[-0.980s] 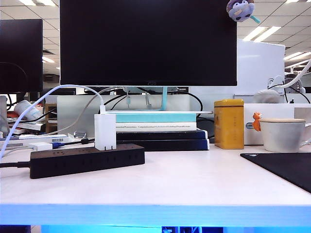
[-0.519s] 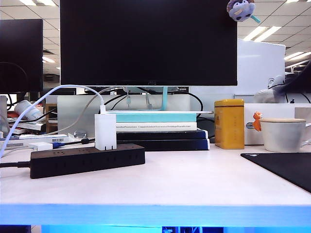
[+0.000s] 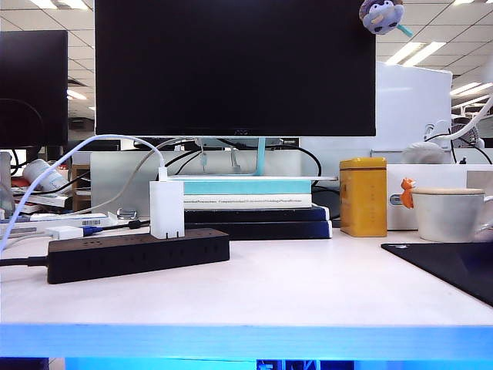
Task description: Plug the white charger into the left socket.
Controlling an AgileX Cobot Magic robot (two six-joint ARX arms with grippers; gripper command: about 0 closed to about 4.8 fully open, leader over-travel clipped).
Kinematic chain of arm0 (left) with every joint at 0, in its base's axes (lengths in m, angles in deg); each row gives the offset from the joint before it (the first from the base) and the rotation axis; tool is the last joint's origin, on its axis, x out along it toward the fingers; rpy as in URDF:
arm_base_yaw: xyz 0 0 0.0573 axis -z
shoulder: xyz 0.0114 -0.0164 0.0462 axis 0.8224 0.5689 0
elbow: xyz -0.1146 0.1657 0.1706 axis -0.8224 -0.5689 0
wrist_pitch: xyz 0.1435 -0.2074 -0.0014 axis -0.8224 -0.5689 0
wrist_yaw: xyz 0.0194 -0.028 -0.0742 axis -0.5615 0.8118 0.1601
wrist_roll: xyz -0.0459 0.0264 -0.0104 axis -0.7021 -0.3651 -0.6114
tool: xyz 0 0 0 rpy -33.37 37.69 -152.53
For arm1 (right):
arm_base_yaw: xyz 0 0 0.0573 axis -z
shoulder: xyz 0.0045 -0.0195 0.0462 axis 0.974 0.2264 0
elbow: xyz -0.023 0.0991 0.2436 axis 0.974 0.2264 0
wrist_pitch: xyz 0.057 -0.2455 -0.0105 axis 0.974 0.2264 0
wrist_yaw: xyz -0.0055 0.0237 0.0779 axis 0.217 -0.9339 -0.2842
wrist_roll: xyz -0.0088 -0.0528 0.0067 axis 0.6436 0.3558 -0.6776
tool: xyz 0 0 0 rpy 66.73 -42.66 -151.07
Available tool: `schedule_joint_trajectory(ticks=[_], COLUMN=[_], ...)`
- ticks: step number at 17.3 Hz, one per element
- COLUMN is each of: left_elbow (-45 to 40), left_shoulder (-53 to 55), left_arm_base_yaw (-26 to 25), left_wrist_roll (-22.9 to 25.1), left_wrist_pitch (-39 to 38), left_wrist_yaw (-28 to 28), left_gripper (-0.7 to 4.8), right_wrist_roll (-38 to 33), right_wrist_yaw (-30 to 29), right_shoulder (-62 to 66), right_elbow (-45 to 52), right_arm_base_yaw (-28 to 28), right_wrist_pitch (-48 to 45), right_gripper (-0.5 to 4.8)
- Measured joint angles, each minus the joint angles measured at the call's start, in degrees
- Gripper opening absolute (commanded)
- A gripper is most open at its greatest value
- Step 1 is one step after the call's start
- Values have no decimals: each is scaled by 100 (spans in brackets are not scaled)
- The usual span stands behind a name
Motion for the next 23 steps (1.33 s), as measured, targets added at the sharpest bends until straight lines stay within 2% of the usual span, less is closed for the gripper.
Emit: schedule_joint_trajectory(ticks=[1, 13, 15, 19, 23], left_elbow=[0, 0, 0, 0, 0], left_shoulder=[0, -2, -2, -2, -4], left_arm_base_yaw=[0, 0, 0, 0, -52], left_wrist_roll=[0, -44, -44, -44, -44], left_wrist_pitch=[-4, -4, -4, -4, -24], left_wrist_yaw=[-31, -72, -72, -74, -365], left_gripper=[51, 53, 53, 53, 53], right_wrist_roll=[-61, -79, -79, -79, -90], right_wrist_yaw=[0, -9, -11, -7, 9], right_shoulder=[0, -326, -647, -1827, -1919], right_elbow=[0, 2, 0, 2, 2], right_arm_base_yaw=[0, 72, 240, 953, 1788], right_wrist_pitch=[144, 155, 203, 254, 138], right_gripper=[-1, -1, -1, -1, -1])
